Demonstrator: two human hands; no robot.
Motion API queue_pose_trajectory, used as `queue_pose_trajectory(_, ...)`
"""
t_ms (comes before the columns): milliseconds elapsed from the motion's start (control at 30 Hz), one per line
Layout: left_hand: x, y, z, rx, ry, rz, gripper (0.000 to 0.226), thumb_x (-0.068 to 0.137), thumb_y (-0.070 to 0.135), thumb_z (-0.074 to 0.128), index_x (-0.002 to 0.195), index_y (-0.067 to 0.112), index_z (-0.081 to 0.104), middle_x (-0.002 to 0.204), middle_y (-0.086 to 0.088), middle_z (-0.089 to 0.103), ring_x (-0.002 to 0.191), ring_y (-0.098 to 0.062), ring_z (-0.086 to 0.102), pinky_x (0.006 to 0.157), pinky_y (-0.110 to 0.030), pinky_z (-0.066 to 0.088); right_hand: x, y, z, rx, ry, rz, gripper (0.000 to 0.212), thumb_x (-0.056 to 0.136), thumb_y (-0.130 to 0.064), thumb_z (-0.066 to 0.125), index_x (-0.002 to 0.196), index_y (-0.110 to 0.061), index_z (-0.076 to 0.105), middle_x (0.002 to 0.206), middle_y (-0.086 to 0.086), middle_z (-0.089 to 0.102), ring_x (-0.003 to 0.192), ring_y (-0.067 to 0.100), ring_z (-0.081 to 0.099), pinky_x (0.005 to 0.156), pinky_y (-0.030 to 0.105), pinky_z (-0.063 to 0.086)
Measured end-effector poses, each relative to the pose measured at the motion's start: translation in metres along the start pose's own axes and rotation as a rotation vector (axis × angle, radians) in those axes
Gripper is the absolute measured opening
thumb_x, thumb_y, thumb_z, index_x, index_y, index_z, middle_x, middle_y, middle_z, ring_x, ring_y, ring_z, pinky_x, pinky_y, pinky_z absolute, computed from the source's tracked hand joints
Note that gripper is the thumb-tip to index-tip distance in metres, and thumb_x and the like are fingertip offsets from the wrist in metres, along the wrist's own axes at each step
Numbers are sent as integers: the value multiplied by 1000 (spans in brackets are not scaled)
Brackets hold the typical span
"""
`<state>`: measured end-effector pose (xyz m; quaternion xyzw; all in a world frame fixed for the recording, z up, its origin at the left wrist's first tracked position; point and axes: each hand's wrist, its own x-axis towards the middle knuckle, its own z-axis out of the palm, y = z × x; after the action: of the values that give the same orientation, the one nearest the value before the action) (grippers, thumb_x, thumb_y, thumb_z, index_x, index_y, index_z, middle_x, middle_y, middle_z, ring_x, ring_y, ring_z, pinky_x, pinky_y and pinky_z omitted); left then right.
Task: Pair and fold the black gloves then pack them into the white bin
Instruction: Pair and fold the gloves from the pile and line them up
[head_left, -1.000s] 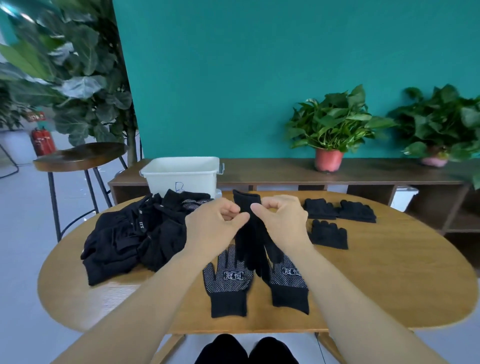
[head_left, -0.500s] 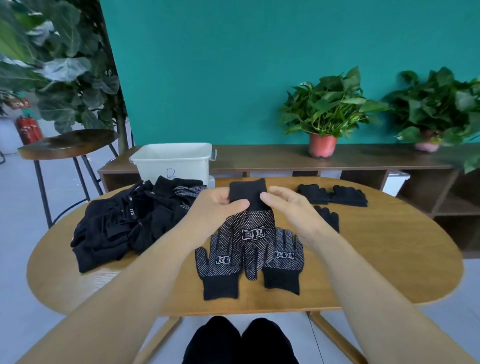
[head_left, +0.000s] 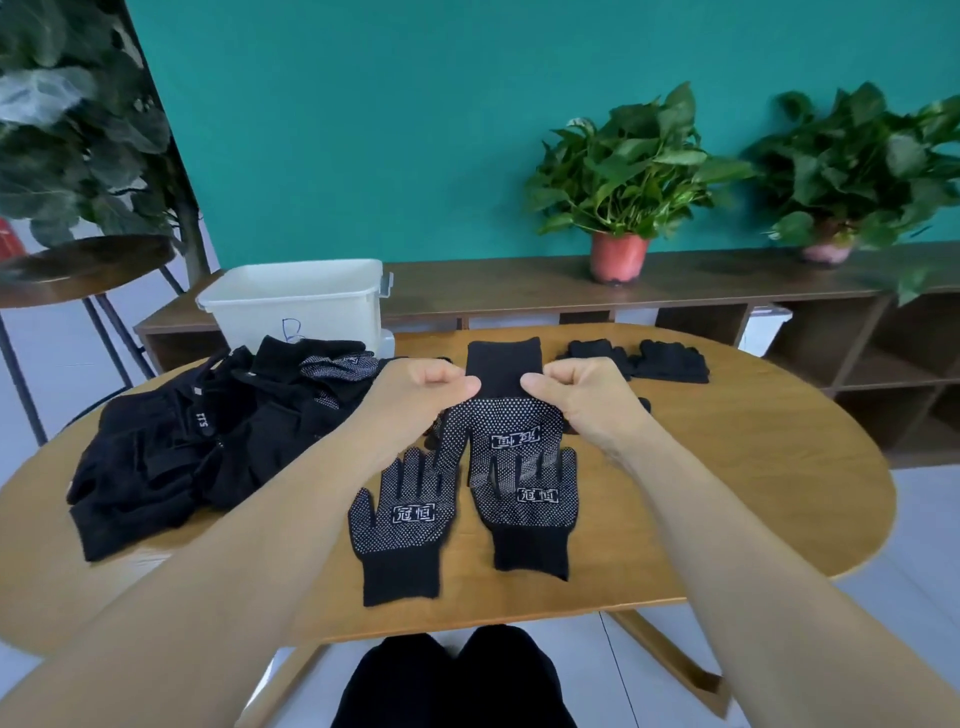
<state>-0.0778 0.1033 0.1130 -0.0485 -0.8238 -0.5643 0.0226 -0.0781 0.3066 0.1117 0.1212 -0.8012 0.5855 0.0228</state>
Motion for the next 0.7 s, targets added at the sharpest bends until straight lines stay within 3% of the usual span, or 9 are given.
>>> queue_pose_trajectory(200,44,-1,20,24,-5,15,21,88,36,71,101,20,76,113,6,71,104,-10,65,101,-35,46,30,16,-15,-19,76,5,51,93,-22,65,66,11,37,68,8,37,65,21,31,64,31,29)
queue_pose_trajectory(400,90,-3,35,19,-14,6,8,88,33,72,88,26,75,106,7,73,103,-11,65,104,-40,45,70,35,-30,-33,113,38,50,93,-22,64,67,13,39,68,9,40,64,21,35,63,33,34)
queue_pose_trajectory(467,103,-2,37,27,-17,25,6,89,31,71,86,26,73,100,9,73,97,-7,65,98,-33,46,79,35,-33,-43,142,21,50,93,-20,64,64,10,36,65,8,34,62,21,31,60,30,32)
queue_pose_trajectory(600,110,-13,42,64,-50,25,12,90,30,70,94,20,75,101,11,72,93,2,64,79,-12,44,79,49,-33,-85,151,28,52,93,-18,64,56,-14,28,56,-1,22,51,10,21,47,22,22)
queue_pose_trajectory(700,100,-37,50,124,-117,13,12,91,28,70,93,18,76,97,11,74,84,10,65,66,1,41,68,74,-25,-89,96,121,51,93,-20,64,55,-7,32,57,1,27,51,9,25,50,24,24)
